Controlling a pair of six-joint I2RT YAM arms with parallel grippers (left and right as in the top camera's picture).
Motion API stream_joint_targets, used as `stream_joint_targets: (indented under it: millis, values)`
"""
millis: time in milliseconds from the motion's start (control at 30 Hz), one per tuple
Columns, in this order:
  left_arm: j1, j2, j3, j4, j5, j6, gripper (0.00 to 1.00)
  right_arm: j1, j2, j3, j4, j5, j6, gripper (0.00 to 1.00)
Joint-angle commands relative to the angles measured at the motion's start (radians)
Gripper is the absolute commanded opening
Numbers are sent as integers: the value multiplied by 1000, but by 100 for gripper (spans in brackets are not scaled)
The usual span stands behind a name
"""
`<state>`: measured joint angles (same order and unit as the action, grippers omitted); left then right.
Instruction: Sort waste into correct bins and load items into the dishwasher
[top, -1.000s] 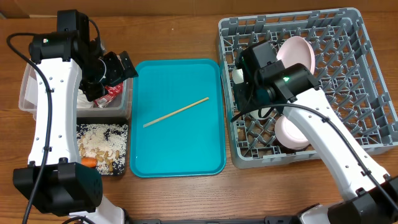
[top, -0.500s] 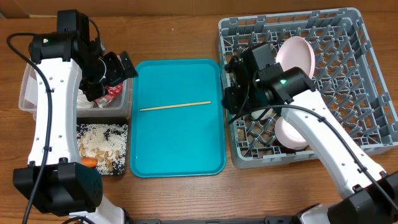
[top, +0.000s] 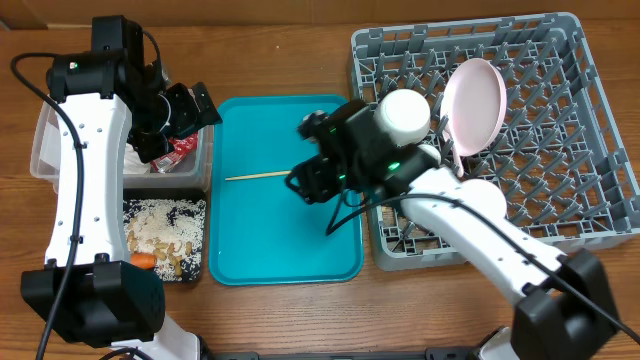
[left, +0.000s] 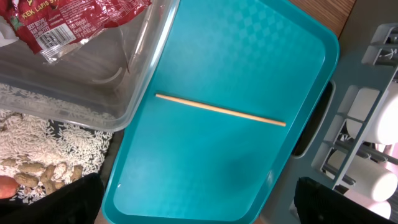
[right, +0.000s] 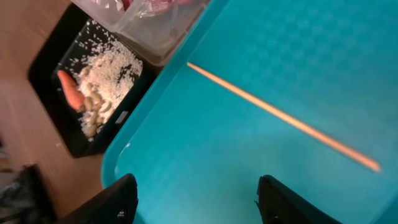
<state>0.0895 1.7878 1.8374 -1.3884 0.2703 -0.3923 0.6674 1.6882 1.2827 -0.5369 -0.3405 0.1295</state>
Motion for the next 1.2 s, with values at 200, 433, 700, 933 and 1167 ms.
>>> stream_joint_targets:
  millis: [200,433,700,933,1167]
  values:
    - [-5,4,20,1,11,-4,100,66,213,-14,255,264,-52,84]
    - [-5,4,20,1,11,-4,100,55,300,-14,334,307,-52,97]
    - [-5,4,20,1,11,-4,100,55,341,-14,244,320,-48,97]
    - [-5,4,20,1,11,-4,100,55,341,-14,127,134,-48,100]
    - [-5,4,20,1,11,-4,100,55,323,-3,106,61,-48,100]
